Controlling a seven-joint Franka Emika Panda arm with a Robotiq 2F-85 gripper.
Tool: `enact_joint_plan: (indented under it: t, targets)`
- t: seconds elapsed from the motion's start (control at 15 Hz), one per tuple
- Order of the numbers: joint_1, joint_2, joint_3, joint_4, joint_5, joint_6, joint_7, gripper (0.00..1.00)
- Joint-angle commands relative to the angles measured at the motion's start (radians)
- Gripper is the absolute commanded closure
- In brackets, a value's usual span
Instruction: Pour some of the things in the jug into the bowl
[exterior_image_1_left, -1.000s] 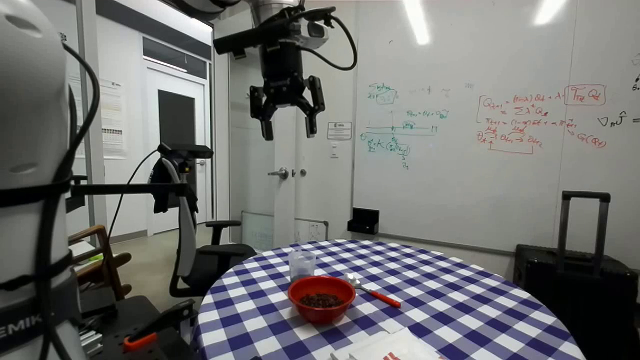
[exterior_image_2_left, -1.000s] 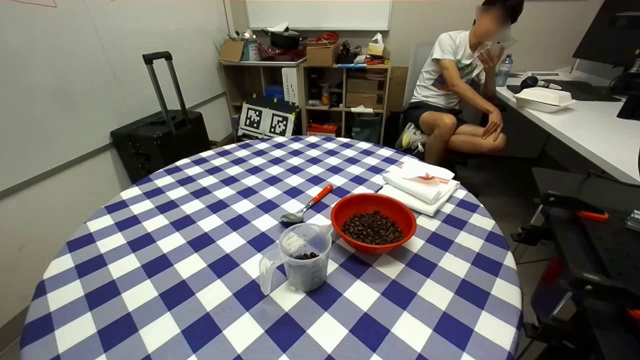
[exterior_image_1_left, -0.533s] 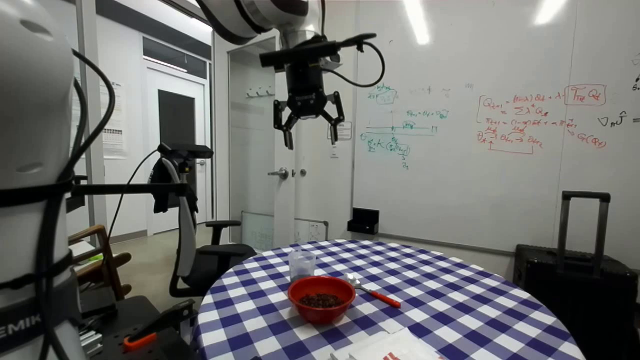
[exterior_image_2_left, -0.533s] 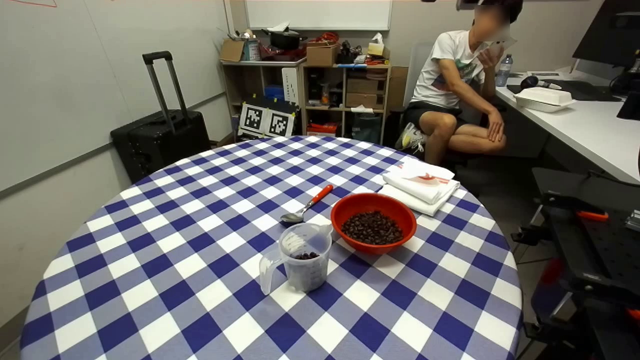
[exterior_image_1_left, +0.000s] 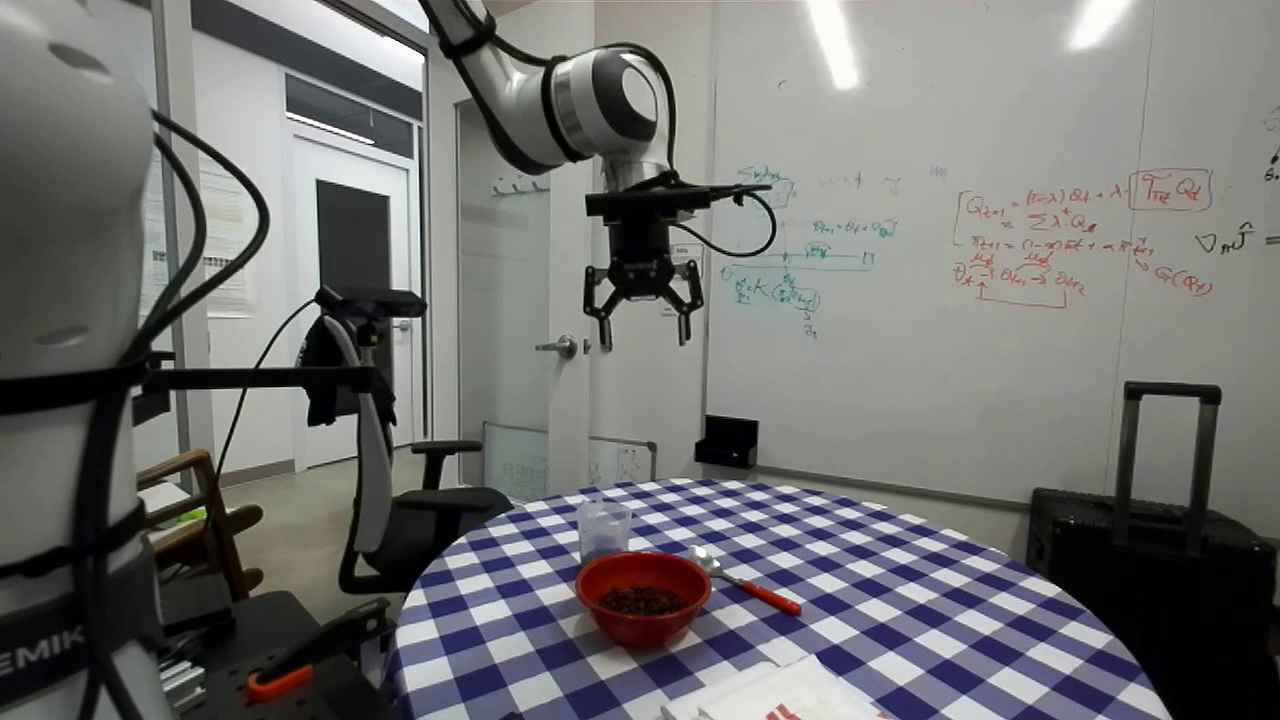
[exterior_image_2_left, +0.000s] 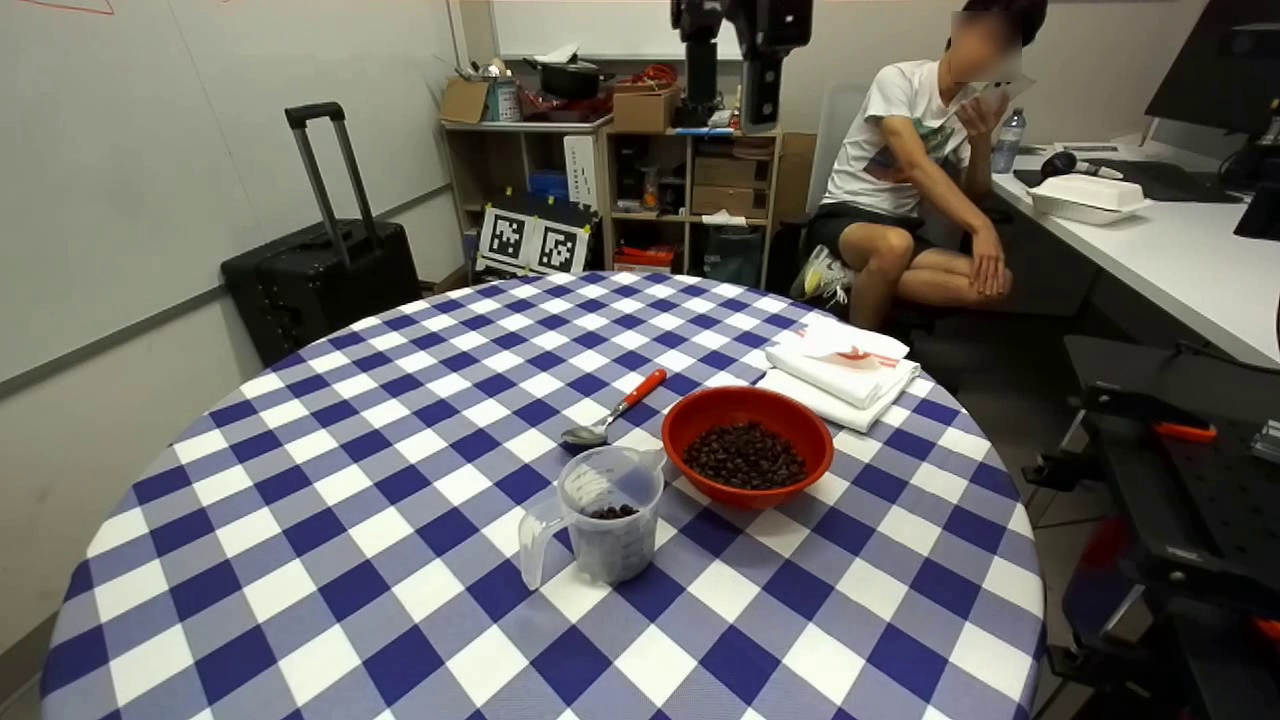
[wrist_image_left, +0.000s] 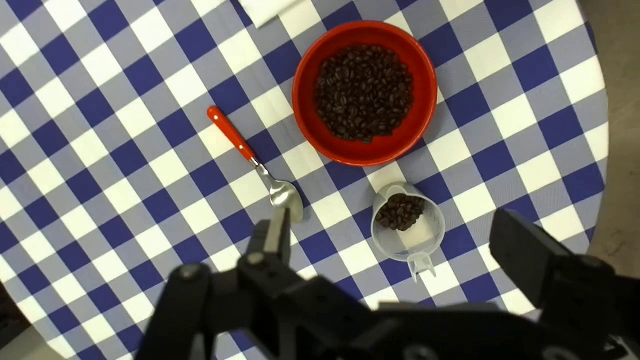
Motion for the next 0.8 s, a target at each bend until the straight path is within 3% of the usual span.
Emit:
enact_joint_plan:
  t: [0.0, 0.4, 0.73]
  targets:
    - [0.006, 0.122, 0.045, 0.105, -0.016, 0.007, -0.001, 0.0]
    - [0.038, 0.276, 0.106, 0.177, -0.112, 0.015, 0.025, 0.0]
    - [0.078, 0.41, 0.117, 0.273, -0.207, 0.036, 0.064, 0.0]
